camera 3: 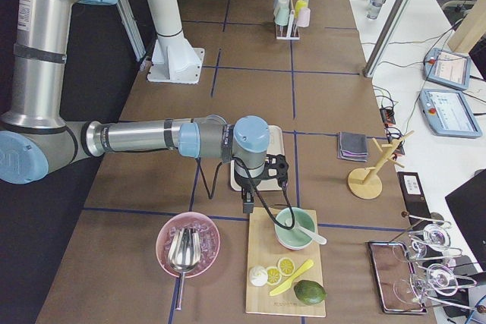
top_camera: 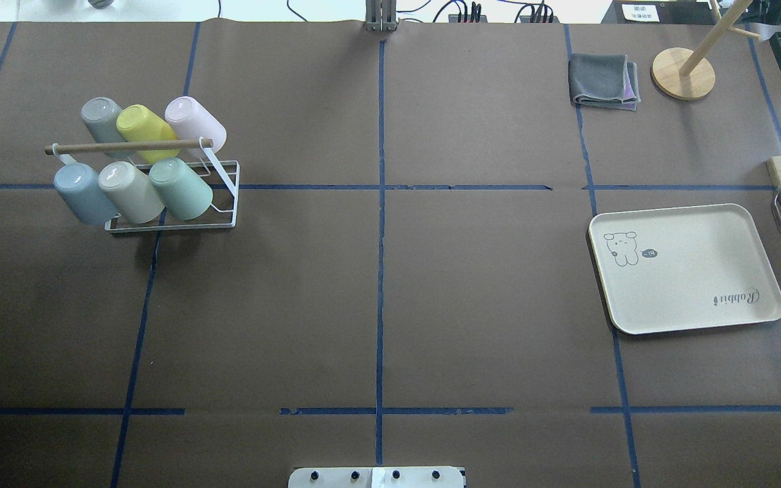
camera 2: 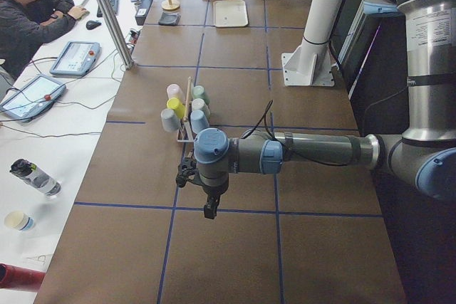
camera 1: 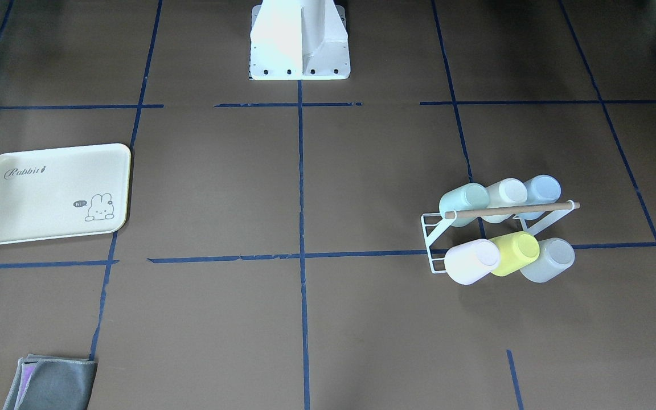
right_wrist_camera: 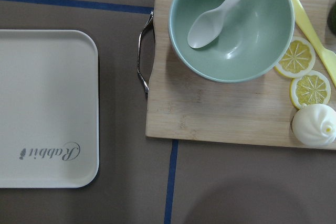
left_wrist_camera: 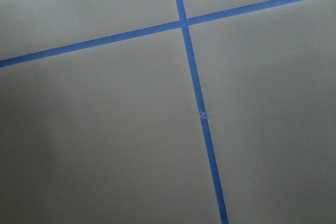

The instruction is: Pick up and place green cup on tray

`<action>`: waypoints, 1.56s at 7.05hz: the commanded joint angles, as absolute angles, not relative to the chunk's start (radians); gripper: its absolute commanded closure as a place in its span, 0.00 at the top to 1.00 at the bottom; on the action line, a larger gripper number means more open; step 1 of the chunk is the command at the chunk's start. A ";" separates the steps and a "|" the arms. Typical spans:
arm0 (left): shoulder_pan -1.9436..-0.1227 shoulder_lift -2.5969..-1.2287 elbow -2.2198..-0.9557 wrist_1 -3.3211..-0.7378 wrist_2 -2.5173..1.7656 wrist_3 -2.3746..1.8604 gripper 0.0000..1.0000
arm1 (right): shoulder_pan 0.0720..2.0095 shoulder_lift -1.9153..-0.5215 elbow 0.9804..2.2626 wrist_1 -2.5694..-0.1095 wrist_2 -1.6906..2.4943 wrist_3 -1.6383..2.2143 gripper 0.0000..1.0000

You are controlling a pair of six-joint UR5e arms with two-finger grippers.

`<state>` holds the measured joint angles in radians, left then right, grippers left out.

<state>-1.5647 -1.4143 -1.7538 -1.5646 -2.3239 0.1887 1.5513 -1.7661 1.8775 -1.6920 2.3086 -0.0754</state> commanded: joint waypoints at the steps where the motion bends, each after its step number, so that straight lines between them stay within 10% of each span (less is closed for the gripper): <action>1: -1.565 -1.414 -1.749 -1.566 -2.324 0.189 1.00 | 1.551 -1.766 1.878 -1.692 2.309 -0.075 1.00; 11: -1.565 -1.414 -1.750 -1.569 -2.324 0.189 1.00 | 1.152 -1.674 1.556 -0.948 2.289 0.488 0.99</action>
